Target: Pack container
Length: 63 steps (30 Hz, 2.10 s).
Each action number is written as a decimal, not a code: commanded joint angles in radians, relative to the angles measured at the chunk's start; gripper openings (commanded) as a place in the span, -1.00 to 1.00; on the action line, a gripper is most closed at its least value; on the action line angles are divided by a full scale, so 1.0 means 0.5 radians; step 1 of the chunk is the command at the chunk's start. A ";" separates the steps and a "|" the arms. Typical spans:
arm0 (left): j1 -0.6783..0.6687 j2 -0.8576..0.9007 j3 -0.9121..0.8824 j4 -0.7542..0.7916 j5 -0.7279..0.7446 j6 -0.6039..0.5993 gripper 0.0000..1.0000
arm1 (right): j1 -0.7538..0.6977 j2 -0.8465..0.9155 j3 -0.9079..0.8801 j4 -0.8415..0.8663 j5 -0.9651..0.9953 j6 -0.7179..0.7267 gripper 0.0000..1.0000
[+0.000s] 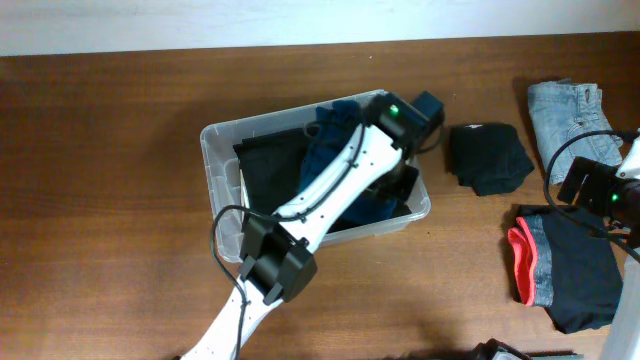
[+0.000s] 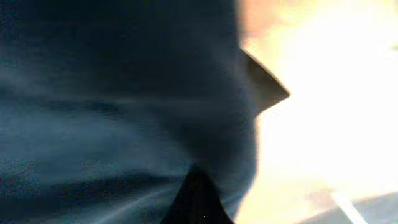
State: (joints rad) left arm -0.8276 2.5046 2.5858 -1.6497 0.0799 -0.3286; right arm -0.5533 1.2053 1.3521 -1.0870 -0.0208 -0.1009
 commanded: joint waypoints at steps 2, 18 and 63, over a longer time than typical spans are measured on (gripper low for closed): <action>-0.065 0.060 -0.014 0.021 0.060 0.041 -0.99 | -0.007 -0.007 0.019 0.005 -0.005 0.018 0.97; -0.212 0.066 -0.015 -0.064 0.066 0.071 -0.99 | -0.007 -0.007 0.019 0.005 -0.005 0.018 0.97; -0.066 -0.318 0.050 -0.014 -0.126 0.288 -0.42 | -0.007 -0.007 0.019 0.005 -0.005 0.018 0.97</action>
State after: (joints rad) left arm -0.8890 2.4588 2.5839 -1.6611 0.0898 -0.1974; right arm -0.5533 1.2053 1.3521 -1.0870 -0.0208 -0.1013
